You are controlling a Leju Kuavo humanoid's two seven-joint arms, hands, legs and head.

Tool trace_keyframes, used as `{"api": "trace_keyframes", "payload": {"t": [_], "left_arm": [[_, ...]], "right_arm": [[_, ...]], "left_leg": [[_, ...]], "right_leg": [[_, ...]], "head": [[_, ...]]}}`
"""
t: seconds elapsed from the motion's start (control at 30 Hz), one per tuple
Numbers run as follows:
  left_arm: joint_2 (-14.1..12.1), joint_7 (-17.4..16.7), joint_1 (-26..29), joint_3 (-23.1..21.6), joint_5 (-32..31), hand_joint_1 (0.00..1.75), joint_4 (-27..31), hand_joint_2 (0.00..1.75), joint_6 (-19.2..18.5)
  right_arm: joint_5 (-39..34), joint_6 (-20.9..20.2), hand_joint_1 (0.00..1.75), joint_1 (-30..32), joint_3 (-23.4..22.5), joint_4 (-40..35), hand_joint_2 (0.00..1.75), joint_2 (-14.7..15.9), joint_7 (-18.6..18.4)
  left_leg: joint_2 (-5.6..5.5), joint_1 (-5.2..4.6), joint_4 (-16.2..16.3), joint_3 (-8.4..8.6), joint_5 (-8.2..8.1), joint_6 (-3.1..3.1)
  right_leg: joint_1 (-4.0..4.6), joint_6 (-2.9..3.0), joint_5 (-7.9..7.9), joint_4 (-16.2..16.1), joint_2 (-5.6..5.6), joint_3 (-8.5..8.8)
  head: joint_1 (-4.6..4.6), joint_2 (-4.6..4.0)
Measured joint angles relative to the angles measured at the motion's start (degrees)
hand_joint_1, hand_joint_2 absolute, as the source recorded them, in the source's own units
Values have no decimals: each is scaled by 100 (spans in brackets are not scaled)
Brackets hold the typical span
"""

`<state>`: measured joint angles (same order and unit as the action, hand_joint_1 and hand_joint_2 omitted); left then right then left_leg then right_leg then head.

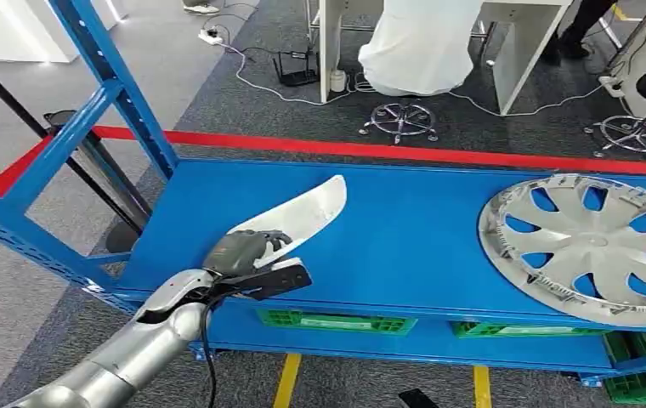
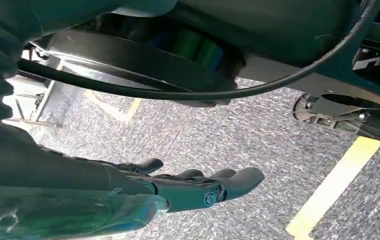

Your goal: Take the parts from the cabinet and place them on the table.

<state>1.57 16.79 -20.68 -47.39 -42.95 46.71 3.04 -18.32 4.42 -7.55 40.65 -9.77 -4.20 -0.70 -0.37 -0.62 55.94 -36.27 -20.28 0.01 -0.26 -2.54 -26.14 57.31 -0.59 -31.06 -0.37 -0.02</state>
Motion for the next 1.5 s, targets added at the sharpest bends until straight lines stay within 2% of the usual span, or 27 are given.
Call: {"api": "trace_keyframes", "payload": {"t": [0.8,0.83,0.87,0.9,0.93,0.97,1.0,1.03,1.1,1.17,1.27,1.5], "left_arm": [[-2,0,-1,0,0,175,-2,175,0],[0,0,0,0,0,122,-2,175,0],[0,0,-1,0,0,54,-2,175,0],[0,19,-1,-2,-2,54,-2,175,54],[-6,193,39,2,-50,54,47,175,278],[-63,332,168,28,-122,54,321,175,697],[-157,272,301,37,-175,54,752,175,1046],[-251,151,366,35,-221,54,1170,175,1193],[-419,-4,396,50,-260,54,1794,175,1191],[-522,-15,476,55,-271,54,2181,175,1193],[-588,-15,550,55,-284,54,2467,175,1198],[-664,-7,612,55,-302,54,2728,175,1209]], "right_arm": [[0,-2,0,0,0,0,175,0,0],[0,-2,0,0,0,0,175,0,0],[0,-2,0,0,0,0,175,0,0],[0,0,0,0,0,0,175,0,0],[-7,26,0,0,0,0,175,0,13],[-22,59,0,4,0,0,175,0,33],[-30,74,0,16,0,0,175,0,53],[-44,79,0,34,-2,0,175,0,66],[-44,92,0,33,-2,0,175,0,70],[-42,94,0,32,-2,0,175,0,70],[-42,96,0,34,-2,0,175,0,70],[-42,96,0,33,-2,0,175,0,70]], "left_leg": [[0,-1,0,0,1,1],[0,-1,0,0,1,1],[0,-1,0,0,1,1],[0,-1,0,0,2,1],[0,-2,0,-3,5,-1],[0,-2,0,-8,7,-4],[2,-2,0,-16,7,-5],[3,-1,0,-26,13,-4],[-2,-1,0,-29,14,-2],[-4,-1,0,-30,14,-3],[-3,-1,0,-33,14,-3],[-3,-1,0,-37,15,-1]], "right_leg": [[-1,-1,2,0,0,0],[-1,-1,2,0,0,0],[-1,-1,2,0,0,0],[-1,-1,3,0,0,1],[-1,-2,5,0,-2,0],[-1,6,12,0,-6,-10],[-1,6,14,0,-15,-24],[-1,5,15,0,-10,-31],[0,6,13,0,6,-27],[1,7,12,0,11,-28],[1,7,12,0,7,-31],[0,2,17,0,9,-59]], "head": [[-2,0],[-2,0],[-2,0],[0,0],[2,0],[0,0],[-4,0],[-2,0],[-2,0],[-2,0],[-2,0],[0,0]]}}
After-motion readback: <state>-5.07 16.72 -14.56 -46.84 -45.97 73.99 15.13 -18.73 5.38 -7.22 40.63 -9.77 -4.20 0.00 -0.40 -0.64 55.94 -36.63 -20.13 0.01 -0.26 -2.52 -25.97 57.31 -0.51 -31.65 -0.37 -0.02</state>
